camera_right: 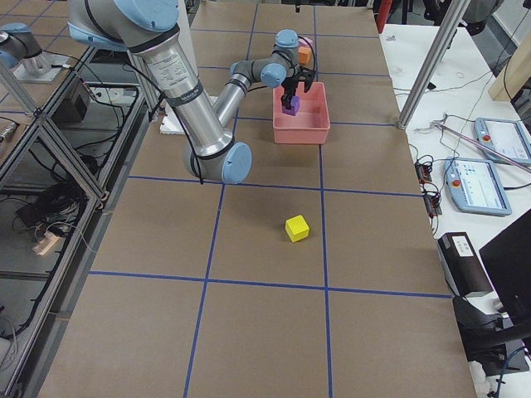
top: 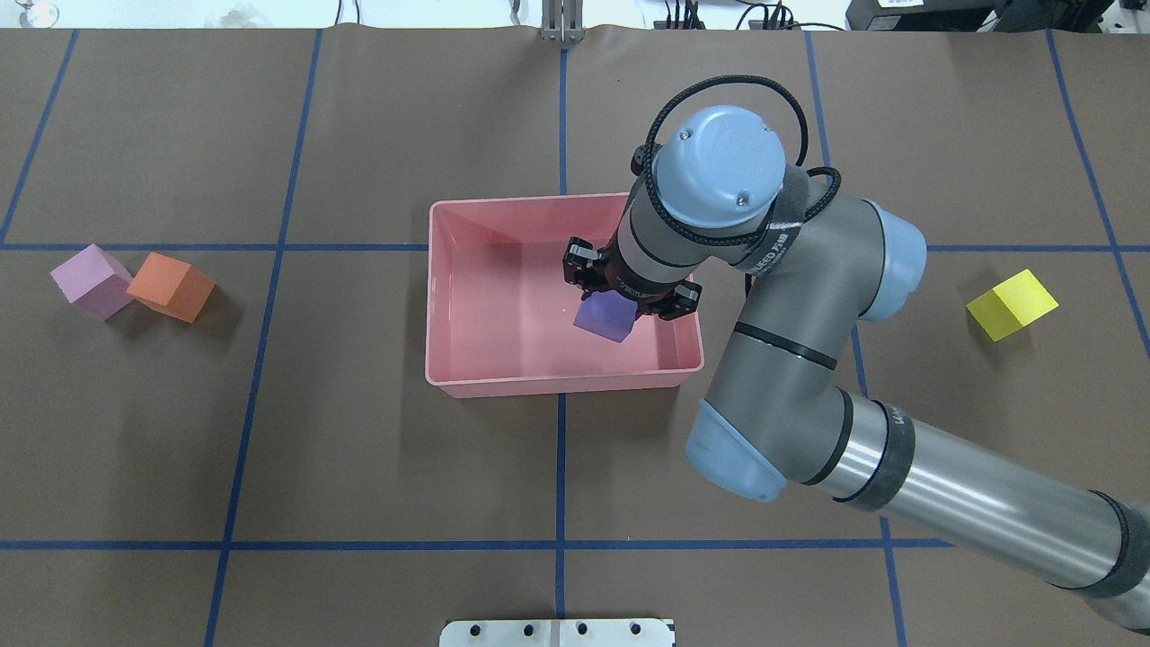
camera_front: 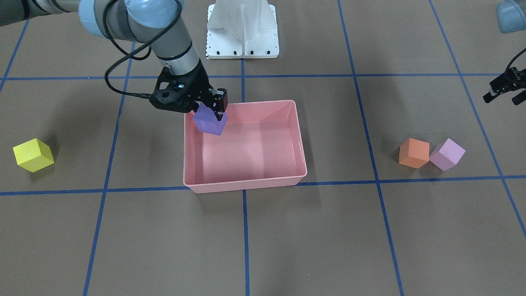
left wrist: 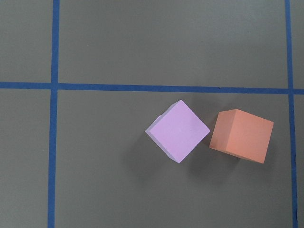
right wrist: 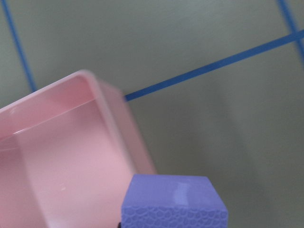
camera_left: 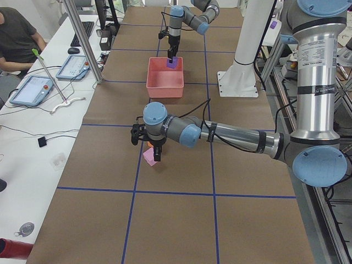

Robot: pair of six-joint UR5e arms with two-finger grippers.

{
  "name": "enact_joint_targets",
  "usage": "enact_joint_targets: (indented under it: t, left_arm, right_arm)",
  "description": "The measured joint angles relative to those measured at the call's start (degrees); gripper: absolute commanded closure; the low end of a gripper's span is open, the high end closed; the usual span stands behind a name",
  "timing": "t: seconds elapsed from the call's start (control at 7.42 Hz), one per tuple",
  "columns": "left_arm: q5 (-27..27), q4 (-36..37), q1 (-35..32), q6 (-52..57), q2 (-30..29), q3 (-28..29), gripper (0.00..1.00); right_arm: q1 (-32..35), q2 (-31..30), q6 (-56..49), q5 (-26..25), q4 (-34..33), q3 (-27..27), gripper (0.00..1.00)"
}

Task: Place blocks into pink bin with both arms
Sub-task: 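Carry the purple cube into the pink bin with the right gripper and release, then withdraw the right gripper while the left gripper grasps the lilac cube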

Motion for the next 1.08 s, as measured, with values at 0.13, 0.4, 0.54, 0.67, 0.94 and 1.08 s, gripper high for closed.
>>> enact_joint_targets:
  t: [0.13, 0.4, 0.54, 0.67, 0.94, 1.08]
  left_arm:
    - [0.8, -0.1, 1.8, -5.3, -2.9, 3.0, 0.00]
    - [3.8, -0.5, 5.3, -12.8, -7.3, 8.9, 0.00]
    - [5.0, -0.6, 7.0, -16.8, -9.7, 12.1, 0.00]
    - [6.3, -0.7, 8.8, -20.7, -11.4, 14.2, 0.00]
    - [7.7, -1.0, 11.1, -26.4, -13.5, 17.4, 0.00]
    - [8.1, -1.2, 11.5, -27.9, -14.0, 18.4, 0.00]
  right_arm:
    - [-0.7, -0.1, 0.1, -0.2, 0.3, -0.6, 0.56]
    - [-2.1, -0.5, 0.1, -0.8, 0.4, -1.0, 0.16]
    - [-2.5, -0.5, -0.1, -1.2, 0.4, -1.2, 0.00]
    - [-2.7, -0.5, -0.3, -1.4, 0.4, -1.3, 0.00]
    - [-2.7, -0.5, -0.4, -2.3, 0.4, -1.2, 0.00]
    - [-2.5, -0.5, -0.4, -2.8, 0.4, -0.9, 0.00]
